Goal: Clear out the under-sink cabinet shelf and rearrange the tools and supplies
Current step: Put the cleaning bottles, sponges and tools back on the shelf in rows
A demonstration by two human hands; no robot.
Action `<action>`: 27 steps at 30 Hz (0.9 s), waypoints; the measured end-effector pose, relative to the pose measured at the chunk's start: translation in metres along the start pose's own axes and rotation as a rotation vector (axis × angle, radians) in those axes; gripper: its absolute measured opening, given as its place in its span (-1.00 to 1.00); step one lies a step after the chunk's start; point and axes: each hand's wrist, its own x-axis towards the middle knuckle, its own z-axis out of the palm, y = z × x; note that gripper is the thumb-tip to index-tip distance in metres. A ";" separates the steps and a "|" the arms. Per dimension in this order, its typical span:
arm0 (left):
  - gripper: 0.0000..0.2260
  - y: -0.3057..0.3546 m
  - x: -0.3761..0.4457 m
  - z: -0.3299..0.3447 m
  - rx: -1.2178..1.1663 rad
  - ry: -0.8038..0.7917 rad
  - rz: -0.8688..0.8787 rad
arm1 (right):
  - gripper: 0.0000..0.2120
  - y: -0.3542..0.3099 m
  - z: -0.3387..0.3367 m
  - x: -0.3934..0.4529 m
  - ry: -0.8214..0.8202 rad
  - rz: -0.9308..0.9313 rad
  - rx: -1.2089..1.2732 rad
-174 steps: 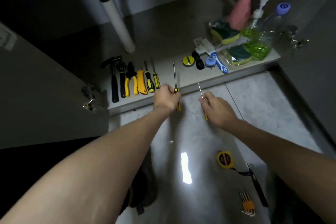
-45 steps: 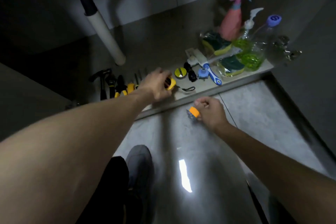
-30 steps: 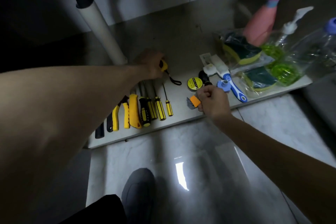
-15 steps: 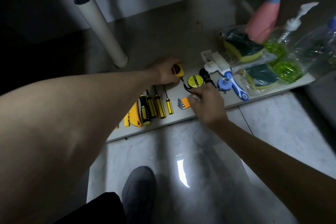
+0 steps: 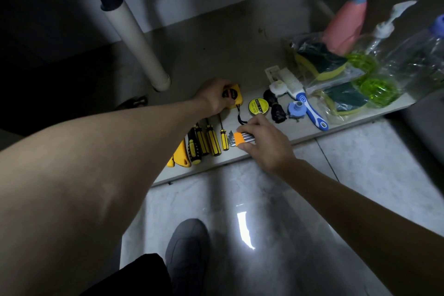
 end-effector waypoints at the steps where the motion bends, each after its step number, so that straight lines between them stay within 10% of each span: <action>1: -0.50 0.000 0.000 0.001 -0.005 0.001 -0.001 | -0.59 -0.002 0.001 0.001 0.001 0.001 -0.002; 15: -0.69 0.041 -0.047 -0.016 -0.032 0.198 -0.044 | -0.86 0.023 -0.020 -0.066 0.175 0.167 0.254; 27: -0.84 0.103 -0.221 0.096 0.017 -0.186 -0.012 | -0.87 0.087 -0.029 -0.286 -0.507 0.565 -0.357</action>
